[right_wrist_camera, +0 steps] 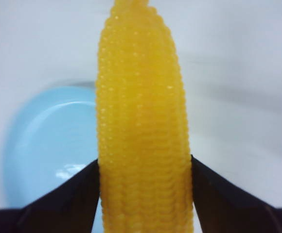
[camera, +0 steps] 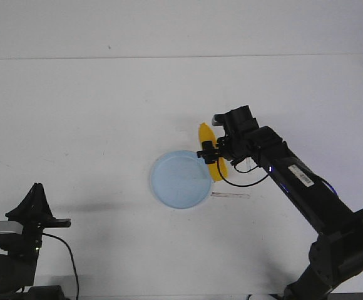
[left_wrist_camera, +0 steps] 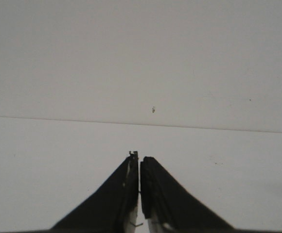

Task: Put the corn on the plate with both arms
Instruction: 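Carry the corn over the blue plate and lower it onto it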

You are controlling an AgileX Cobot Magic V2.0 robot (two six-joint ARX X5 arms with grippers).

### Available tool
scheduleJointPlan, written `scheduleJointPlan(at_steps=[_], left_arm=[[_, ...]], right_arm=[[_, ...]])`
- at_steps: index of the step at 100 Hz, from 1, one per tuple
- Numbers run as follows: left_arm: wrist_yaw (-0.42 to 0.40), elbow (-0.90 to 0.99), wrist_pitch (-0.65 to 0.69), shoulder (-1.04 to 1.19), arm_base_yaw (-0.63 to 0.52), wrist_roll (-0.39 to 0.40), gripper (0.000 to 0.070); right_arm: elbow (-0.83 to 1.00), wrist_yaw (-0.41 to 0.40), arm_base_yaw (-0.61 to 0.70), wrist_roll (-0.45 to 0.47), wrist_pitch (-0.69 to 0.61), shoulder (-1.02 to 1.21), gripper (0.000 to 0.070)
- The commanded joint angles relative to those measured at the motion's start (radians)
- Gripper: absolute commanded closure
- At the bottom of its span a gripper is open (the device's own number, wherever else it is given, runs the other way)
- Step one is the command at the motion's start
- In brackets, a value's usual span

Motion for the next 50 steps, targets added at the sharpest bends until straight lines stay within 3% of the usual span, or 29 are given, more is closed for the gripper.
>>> scheduleJointPlan(at_steps=[1,18,50], left_arm=[[-0.006,0.008,0.01,-0.003,0.0,0.008,0.0698],[-0.006,0.008,0.01,-0.003,0.0,0.008,0.0698],[-0.006,0.008,0.01,-0.003,0.0,0.008,0.0698]], right_arm=[[0.009,-0.05,0.039,-0.023,0.016,0.023,0.0382],[0.009,-0.127,0.112,-0.018,0.022,0.058,0.0381],[0.009,-0.127,0.165,0.019,0.016,0.147,0.0381]])
